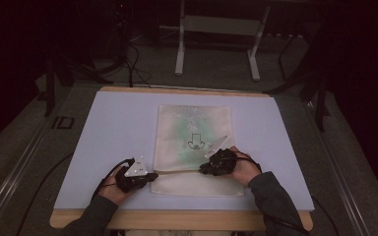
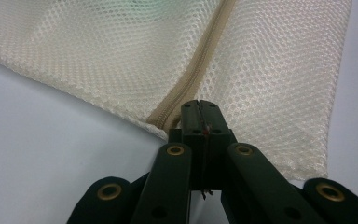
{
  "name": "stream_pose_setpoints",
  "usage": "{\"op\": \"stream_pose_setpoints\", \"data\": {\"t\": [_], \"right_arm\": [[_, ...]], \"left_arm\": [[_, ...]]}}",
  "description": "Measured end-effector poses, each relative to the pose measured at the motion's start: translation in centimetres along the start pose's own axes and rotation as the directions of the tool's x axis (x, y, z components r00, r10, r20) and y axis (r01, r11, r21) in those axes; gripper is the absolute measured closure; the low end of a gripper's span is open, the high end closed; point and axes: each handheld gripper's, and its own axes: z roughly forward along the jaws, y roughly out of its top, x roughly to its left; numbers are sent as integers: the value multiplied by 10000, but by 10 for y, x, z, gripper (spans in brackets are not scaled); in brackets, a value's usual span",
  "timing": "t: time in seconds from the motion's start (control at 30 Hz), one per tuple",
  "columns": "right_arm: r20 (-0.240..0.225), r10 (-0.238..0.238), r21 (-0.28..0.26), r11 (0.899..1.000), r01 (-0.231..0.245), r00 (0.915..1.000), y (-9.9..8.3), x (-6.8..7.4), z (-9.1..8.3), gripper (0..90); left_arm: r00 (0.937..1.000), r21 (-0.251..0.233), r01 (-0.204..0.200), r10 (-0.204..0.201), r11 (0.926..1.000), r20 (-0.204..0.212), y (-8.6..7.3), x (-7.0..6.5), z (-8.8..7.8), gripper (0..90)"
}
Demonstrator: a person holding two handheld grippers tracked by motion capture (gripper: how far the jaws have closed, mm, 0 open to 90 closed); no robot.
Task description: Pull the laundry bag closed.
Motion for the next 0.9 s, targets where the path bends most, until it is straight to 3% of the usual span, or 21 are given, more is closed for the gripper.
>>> {"op": "stream_pose_setpoints", "data": {"t": [0.9], "right_arm": [[82, 269, -39, 9996, -269, 9996, -13, -3, -9, 823]], "left_arm": [[10000, 166, -6, 7, 9999, -77, 2, -1, 0, 897]]}}
